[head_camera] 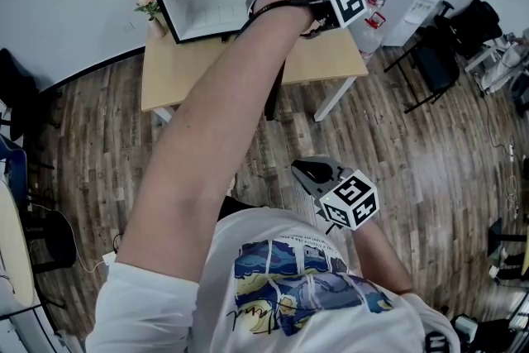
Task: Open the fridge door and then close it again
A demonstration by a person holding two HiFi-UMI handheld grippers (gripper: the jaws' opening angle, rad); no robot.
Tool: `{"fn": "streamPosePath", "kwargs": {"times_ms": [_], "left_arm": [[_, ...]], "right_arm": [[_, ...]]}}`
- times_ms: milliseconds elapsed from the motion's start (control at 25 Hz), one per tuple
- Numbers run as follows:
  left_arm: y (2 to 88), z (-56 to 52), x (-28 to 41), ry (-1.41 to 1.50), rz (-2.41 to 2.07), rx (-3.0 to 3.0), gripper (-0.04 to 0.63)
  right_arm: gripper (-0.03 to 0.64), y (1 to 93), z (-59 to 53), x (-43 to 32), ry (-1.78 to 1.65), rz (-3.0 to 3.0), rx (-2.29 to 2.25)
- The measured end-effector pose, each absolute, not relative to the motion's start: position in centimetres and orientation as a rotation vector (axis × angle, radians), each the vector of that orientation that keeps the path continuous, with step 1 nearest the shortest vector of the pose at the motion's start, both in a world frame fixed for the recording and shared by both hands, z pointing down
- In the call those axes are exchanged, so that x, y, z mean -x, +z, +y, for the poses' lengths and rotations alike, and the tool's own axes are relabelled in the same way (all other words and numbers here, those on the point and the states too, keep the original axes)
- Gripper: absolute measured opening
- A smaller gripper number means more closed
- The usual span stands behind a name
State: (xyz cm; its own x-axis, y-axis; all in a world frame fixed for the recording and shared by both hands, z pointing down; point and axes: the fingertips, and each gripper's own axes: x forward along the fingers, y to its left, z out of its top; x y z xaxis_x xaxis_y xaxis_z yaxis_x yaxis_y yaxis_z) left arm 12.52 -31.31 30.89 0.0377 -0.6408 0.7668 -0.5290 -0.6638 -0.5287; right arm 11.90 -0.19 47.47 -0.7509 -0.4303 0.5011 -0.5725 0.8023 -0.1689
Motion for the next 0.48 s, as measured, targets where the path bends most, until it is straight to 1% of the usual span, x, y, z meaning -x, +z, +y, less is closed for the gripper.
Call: {"fn": "streamPosePath", "kwargs": {"times_ms": [480], "left_arm": [[30.9,-31.2,-11.5,-1.683,1.184,2.191,0.103]], "right_arm": [[0.026,47.6,-0.7,-11.4,0.432,-2.546,-0.722]]}}
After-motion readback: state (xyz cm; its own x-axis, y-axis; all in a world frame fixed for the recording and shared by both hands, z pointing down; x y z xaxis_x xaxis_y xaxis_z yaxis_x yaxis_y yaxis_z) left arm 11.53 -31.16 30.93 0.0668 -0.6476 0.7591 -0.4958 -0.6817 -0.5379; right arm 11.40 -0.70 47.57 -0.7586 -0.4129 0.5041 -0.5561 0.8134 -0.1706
